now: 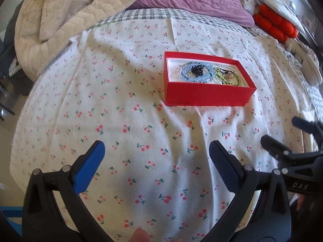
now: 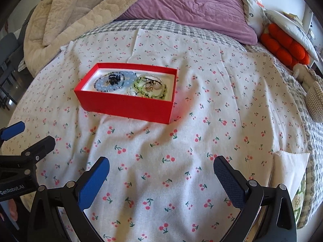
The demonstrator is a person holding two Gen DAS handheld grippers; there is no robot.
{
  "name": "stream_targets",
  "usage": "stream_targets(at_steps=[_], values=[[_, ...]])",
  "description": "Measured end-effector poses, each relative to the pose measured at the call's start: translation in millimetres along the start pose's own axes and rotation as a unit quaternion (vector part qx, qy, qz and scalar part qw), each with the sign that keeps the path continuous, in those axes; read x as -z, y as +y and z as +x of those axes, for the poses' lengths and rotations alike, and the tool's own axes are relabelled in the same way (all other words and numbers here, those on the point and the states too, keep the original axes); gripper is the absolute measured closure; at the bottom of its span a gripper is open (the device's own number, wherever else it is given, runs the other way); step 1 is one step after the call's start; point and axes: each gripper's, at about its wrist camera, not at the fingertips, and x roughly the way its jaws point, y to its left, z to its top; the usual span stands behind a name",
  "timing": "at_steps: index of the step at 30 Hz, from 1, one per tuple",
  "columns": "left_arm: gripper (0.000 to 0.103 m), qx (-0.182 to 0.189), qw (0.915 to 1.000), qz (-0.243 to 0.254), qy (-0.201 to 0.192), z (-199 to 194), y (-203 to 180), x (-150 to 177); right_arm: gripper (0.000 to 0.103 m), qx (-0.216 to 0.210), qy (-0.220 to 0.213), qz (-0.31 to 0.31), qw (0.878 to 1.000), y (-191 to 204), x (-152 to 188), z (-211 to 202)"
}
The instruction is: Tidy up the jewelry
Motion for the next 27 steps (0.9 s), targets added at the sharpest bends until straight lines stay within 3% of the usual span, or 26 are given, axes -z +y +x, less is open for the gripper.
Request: stream_targets(at_steps=[27], values=[[0.001, -0.008, 0.9999, -0.002, 0.009, 12, -8, 5, 0.0, -0.007, 0.027, -0.002, 1.0, 3, 2, 20]])
